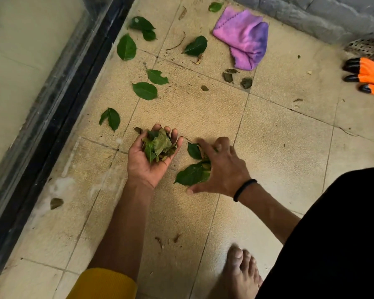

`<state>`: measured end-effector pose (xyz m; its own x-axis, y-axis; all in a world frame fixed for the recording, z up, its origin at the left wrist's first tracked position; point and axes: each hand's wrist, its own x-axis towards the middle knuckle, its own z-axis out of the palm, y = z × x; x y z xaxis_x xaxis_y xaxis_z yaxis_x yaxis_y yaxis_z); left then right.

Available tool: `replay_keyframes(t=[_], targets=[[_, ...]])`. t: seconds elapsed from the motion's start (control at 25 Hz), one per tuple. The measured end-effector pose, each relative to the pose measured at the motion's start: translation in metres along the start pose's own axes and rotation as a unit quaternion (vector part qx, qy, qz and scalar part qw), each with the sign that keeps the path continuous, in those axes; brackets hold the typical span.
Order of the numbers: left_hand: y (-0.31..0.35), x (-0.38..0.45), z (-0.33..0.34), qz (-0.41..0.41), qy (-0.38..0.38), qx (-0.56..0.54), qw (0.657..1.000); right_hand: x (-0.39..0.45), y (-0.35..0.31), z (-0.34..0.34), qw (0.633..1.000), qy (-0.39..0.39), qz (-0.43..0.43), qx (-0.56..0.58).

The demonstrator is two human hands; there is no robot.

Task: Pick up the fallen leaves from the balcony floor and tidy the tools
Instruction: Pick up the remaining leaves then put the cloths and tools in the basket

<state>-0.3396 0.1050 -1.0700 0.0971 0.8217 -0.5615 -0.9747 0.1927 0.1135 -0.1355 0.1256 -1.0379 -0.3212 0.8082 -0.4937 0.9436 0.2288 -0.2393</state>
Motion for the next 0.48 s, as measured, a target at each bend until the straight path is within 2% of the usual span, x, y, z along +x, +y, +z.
replay_keyframes(t=[0.16, 0.36, 0.48], targets=[[0.001, -0.001, 0.001, 0.002, 0.001, 0.003, 1.000, 0.007, -0.008, 0.015, 0.998, 0.044, -0.044, -0.008], [0.004, 0.000, -0.003, 0.001, 0.001, 0.005, 1.000, 0.012, -0.003, 0.026, 0.980, 0.108, -0.125, 0.107], [0.001, 0.002, -0.005, -0.005, -0.001, -0.001, 1.000, 0.016, 0.002, 0.027, 0.968, 0.129, -0.128, 0.172]])
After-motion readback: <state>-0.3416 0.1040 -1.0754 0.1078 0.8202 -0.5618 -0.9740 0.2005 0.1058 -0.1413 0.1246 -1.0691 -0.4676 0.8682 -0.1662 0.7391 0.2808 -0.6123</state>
